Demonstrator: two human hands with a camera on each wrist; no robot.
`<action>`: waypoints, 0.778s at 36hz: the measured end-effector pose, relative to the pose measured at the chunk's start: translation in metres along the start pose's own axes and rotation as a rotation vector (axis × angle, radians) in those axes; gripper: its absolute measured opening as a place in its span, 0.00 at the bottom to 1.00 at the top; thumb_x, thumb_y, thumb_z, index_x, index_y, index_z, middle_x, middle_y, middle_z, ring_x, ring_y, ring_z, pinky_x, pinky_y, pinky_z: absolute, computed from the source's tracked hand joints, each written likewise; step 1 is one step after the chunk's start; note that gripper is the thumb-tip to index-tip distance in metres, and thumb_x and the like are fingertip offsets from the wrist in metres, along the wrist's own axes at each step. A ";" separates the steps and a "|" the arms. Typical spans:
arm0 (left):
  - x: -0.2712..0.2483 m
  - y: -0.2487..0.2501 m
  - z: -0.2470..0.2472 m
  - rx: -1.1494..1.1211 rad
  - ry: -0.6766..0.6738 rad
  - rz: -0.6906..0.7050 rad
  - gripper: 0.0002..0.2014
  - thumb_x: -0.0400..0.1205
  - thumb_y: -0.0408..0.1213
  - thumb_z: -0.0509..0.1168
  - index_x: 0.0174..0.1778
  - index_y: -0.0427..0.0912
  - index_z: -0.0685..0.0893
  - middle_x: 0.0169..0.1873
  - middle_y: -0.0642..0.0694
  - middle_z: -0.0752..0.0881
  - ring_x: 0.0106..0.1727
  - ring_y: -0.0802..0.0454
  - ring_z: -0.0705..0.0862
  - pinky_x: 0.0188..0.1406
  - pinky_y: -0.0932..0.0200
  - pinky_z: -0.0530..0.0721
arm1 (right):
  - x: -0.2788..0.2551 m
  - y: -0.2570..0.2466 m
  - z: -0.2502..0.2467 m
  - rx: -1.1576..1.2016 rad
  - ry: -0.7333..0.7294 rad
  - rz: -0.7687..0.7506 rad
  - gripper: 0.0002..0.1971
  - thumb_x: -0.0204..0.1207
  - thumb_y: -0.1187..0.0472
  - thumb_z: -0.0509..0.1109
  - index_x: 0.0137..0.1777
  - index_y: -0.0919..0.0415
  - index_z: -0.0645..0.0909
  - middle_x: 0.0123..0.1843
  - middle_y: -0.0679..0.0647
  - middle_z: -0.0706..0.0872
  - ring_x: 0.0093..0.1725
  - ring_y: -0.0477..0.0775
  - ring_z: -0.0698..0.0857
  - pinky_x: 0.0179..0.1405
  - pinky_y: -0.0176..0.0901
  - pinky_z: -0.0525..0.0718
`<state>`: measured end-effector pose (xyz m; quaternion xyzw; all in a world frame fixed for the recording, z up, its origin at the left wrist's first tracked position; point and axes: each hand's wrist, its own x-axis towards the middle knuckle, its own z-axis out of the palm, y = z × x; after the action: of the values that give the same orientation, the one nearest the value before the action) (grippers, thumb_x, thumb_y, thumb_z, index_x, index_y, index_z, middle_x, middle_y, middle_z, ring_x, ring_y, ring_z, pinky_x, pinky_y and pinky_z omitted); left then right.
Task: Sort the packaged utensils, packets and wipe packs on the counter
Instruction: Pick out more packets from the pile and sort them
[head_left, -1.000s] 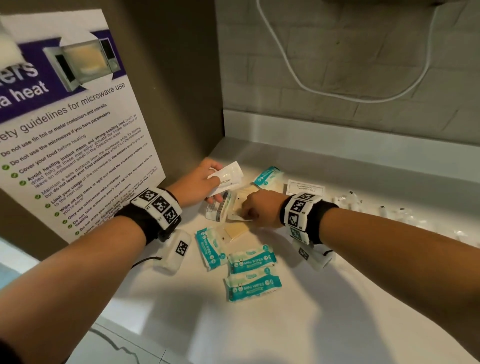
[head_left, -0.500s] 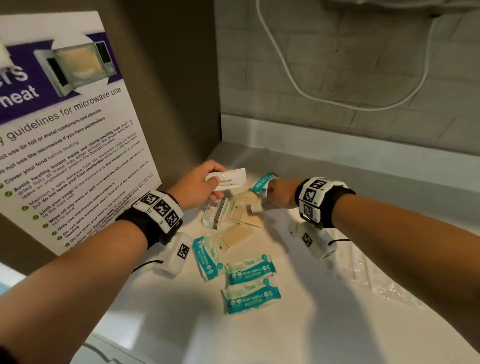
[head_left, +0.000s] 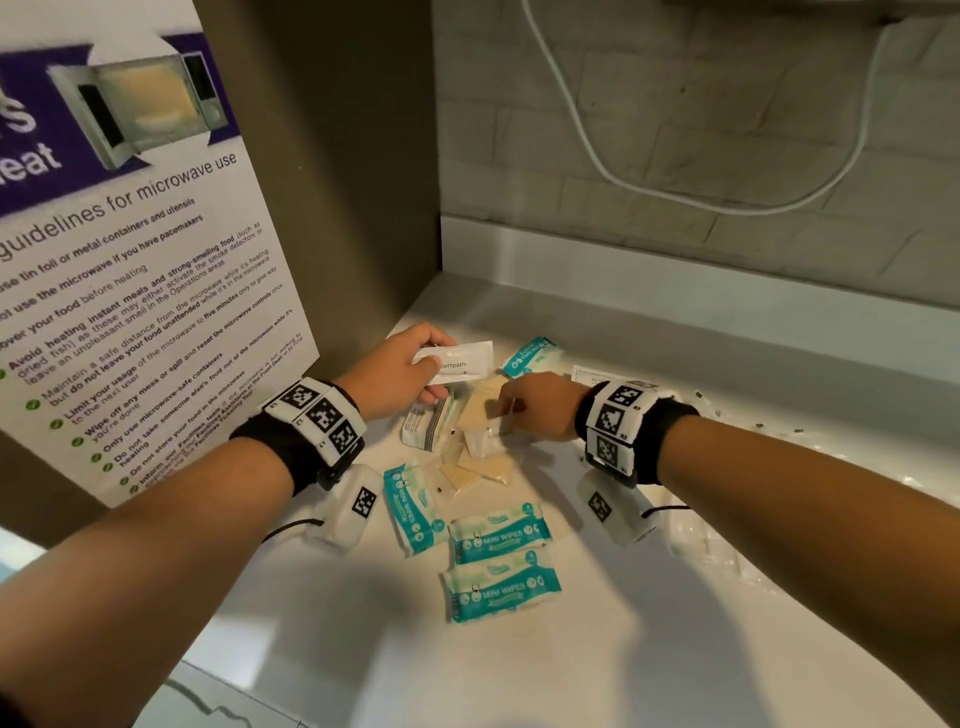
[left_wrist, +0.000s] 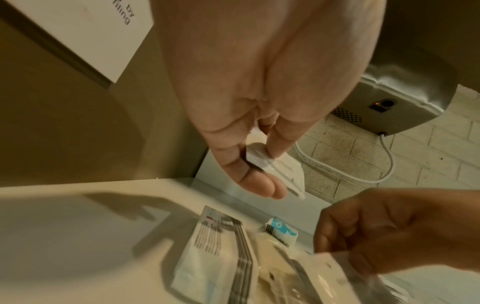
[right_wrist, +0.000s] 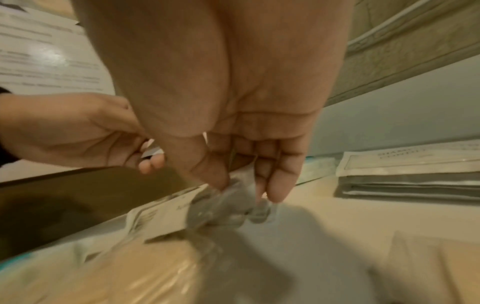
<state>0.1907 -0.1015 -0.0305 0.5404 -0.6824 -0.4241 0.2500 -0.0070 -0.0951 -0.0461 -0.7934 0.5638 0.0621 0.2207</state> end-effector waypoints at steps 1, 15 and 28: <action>0.000 0.000 0.001 -0.003 -0.001 0.000 0.10 0.88 0.28 0.55 0.60 0.45 0.77 0.54 0.37 0.86 0.50 0.39 0.89 0.53 0.44 0.89 | 0.001 0.002 -0.003 0.010 0.033 0.026 0.15 0.80 0.54 0.66 0.63 0.58 0.81 0.64 0.54 0.83 0.62 0.55 0.81 0.62 0.44 0.75; 0.001 0.001 0.003 -0.002 -0.009 -0.002 0.11 0.88 0.30 0.57 0.62 0.45 0.78 0.51 0.36 0.88 0.52 0.34 0.88 0.55 0.37 0.88 | 0.012 0.003 0.004 -0.295 -0.067 0.139 0.19 0.79 0.51 0.67 0.65 0.62 0.79 0.61 0.58 0.84 0.59 0.60 0.84 0.53 0.45 0.80; 0.002 -0.005 0.000 -0.006 0.018 0.016 0.11 0.88 0.29 0.56 0.63 0.43 0.78 0.57 0.39 0.86 0.52 0.42 0.90 0.44 0.61 0.90 | 0.006 0.012 0.004 -0.178 -0.025 0.121 0.18 0.75 0.52 0.72 0.62 0.60 0.80 0.62 0.58 0.83 0.59 0.59 0.82 0.53 0.44 0.78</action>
<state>0.1926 -0.1036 -0.0352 0.5381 -0.6831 -0.4191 0.2612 -0.0156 -0.1021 -0.0549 -0.7737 0.6000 0.1352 0.1521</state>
